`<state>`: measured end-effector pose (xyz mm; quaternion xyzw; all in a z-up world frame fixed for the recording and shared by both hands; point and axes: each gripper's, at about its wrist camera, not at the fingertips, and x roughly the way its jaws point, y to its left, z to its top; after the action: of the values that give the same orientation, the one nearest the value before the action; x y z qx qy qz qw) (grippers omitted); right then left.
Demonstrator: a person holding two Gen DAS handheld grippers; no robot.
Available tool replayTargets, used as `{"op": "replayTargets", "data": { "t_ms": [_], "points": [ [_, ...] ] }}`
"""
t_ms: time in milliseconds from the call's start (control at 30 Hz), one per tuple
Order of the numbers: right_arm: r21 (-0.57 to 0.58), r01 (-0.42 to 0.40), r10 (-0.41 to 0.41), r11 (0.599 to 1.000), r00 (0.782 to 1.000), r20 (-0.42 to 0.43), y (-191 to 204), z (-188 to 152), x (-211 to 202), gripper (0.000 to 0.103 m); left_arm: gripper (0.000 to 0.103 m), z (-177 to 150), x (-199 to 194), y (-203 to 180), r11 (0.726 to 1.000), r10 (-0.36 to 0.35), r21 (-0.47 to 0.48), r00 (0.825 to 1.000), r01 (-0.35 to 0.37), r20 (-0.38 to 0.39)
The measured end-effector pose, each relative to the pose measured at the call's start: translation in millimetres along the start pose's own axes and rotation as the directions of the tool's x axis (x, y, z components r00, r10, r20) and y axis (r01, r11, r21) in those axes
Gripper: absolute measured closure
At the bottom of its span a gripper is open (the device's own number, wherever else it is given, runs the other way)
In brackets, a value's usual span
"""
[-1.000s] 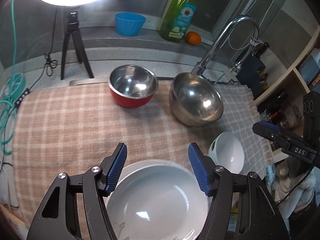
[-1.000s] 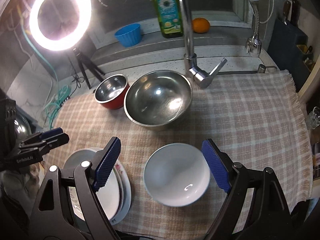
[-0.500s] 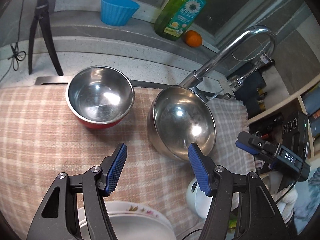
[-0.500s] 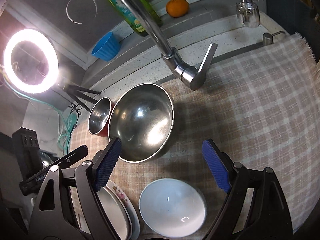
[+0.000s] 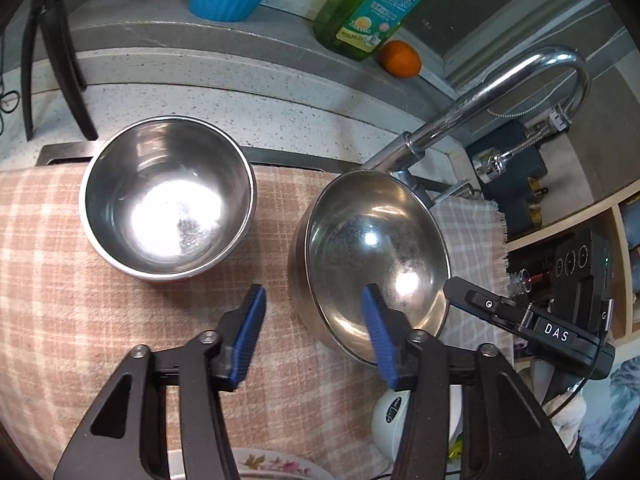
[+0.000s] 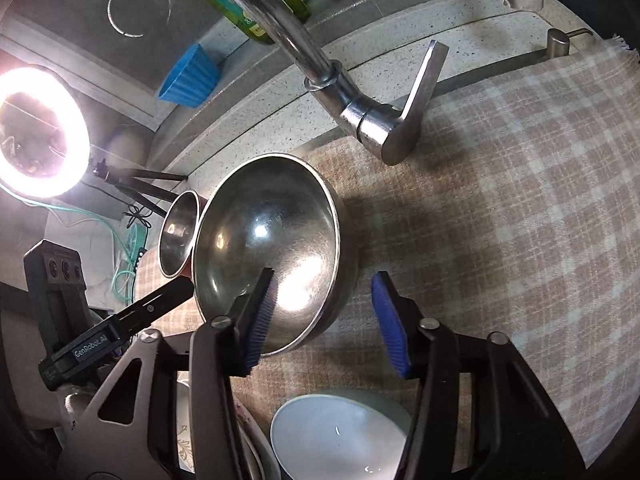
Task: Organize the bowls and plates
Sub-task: 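Move both grippers to the large steel bowl rim and close them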
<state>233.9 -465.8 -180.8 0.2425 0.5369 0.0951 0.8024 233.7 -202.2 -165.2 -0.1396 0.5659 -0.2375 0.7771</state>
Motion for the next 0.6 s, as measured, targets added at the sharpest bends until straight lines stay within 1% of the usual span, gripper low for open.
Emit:
{"op": "replayTargets", "data": {
  "t_ms": [33,67,100,133,167,200,233,300,367,400,600],
  "points": [
    [-0.002,0.004,-0.004,1.000,1.000,-0.003,0,1,1,0.059,0.063,1,2,-1,1.000,0.007,0.006,1.000,-0.007,-0.005],
    [-0.004,0.008,-0.008,1.000,1.000,-0.004,0,1,3,0.060,0.064,2,5,-1,1.000,0.011,0.010,1.000,-0.011,-0.009],
    [-0.005,0.011,-0.011,1.000,1.000,-0.005,0,2,4,0.061,0.067,2,7,-2,1.000,0.016,0.014,1.000,-0.015,-0.015],
    [-0.006,0.016,-0.016,1.000,1.000,-0.006,0,3,5,0.062,0.073,3,10,-2,1.000,0.013,0.017,1.000,-0.013,-0.020],
    [-0.006,0.019,-0.019,1.000,1.000,-0.007,0,3,6,0.063,0.076,4,12,-2,1.000,0.011,0.021,1.000,-0.011,-0.027],
    [-0.006,0.021,-0.021,1.000,1.000,-0.010,-1,4,7,0.069,0.080,4,14,-2,1.000,0.014,0.024,0.999,-0.013,-0.031],
    [-0.006,0.024,-0.024,1.000,1.000,-0.012,-1,5,9,0.073,0.081,5,15,-2,0.999,0.019,0.028,0.999,-0.018,-0.033],
    [-0.004,0.026,-0.026,1.000,1.000,-0.015,-1,6,11,0.074,0.082,5,18,-1,0.999,0.021,0.032,0.999,-0.020,-0.036],
    [-0.007,0.032,-0.032,0.999,0.999,-0.018,-2,7,13,0.078,0.084,6,20,-1,0.999,0.027,0.033,0.999,-0.026,-0.035],
    [-0.010,0.032,-0.033,0.999,0.999,-0.023,-1,7,14,0.082,0.084,6,20,-1,0.999,0.030,0.034,0.999,-0.029,-0.034],
    [-0.017,0.056,-0.056,0.998,0.998,-0.020,-1,6,16,0.086,0.085,4,20,-4,0.998,0.039,0.052,0.999,-0.038,-0.029]
  ]
}}
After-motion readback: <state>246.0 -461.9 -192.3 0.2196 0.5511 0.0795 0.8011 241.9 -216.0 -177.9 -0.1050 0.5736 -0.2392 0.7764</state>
